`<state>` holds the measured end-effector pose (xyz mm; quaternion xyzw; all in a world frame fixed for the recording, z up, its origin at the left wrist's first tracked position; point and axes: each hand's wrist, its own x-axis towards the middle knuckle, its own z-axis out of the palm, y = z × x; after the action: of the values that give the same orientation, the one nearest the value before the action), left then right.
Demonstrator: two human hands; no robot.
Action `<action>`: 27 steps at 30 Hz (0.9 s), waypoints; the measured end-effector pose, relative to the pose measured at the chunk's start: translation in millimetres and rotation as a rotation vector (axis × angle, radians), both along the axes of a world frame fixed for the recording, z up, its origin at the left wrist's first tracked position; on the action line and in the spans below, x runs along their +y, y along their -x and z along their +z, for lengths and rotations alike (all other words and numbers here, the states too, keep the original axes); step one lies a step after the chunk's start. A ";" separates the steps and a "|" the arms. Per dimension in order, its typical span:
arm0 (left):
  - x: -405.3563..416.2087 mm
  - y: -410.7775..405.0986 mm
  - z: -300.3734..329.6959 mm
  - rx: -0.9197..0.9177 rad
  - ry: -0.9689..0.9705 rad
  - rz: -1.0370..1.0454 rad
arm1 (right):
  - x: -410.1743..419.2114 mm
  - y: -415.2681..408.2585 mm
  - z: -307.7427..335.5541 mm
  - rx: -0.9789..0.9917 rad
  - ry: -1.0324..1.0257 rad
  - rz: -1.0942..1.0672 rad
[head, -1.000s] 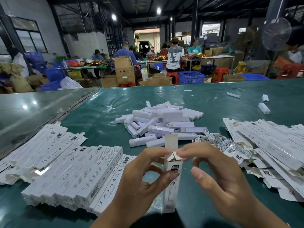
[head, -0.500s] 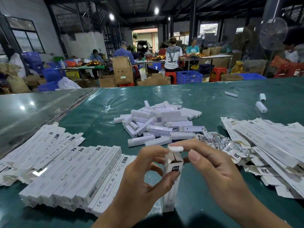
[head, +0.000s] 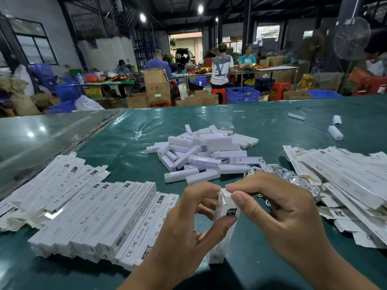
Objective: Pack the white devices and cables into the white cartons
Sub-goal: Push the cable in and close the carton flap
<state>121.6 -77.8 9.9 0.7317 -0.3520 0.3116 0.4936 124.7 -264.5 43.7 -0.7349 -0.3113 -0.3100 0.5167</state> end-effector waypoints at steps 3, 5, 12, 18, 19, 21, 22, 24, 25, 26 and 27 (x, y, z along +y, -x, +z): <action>-0.5 -0.7 -0.7 -0.043 -0.030 0.035 | 1.1 1.0 0.2 0.008 -0.008 -0.013; 0.2 -1.3 -1.9 -0.046 -0.039 0.051 | 2.1 0.9 0.7 0.011 -0.008 -0.001; 2.4 -6.9 0.8 -0.188 -0.114 0.046 | -0.2 -0.3 1.0 -0.083 0.089 -0.010; 4.2 -7.7 -1.3 -0.115 -0.074 0.053 | -4.2 -1.2 0.1 -0.174 0.164 0.018; 4.4 -6.7 -1.6 -0.079 -0.059 0.049 | -4.2 -1.6 -0.6 -0.181 0.173 0.035; 4.5 -3.3 -1.9 0.058 0.001 0.028 | -4.3 -2.3 -2.8 -0.185 0.186 0.047; 5.0 -1.8 -2.6 0.122 0.023 0.016 | -4.6 -2.7 -3.8 -0.183 0.185 0.050; 6.0 -0.9 -3.7 0.172 0.030 0.019 | -5.5 -3.4 -5.7 -0.177 0.180 0.062; 6.1 -1.5 -3.5 0.182 0.028 0.014 | -5.5 -4.3 -6.6 -0.173 0.180 0.073; 6.6 -2.8 -3.3 0.191 0.016 -0.002 | -5.7 -5.2 -7.8 -0.171 0.187 0.079; 8.4 -5.0 -3.6 0.204 -0.023 -0.026 | -5.2 -6.6 -9.1 -0.169 0.197 0.076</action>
<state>126.7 -69.5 6.3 0.7607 -0.3129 0.2249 0.5224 131.2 -269.7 34.6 -0.7410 -0.4102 -0.3192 0.4253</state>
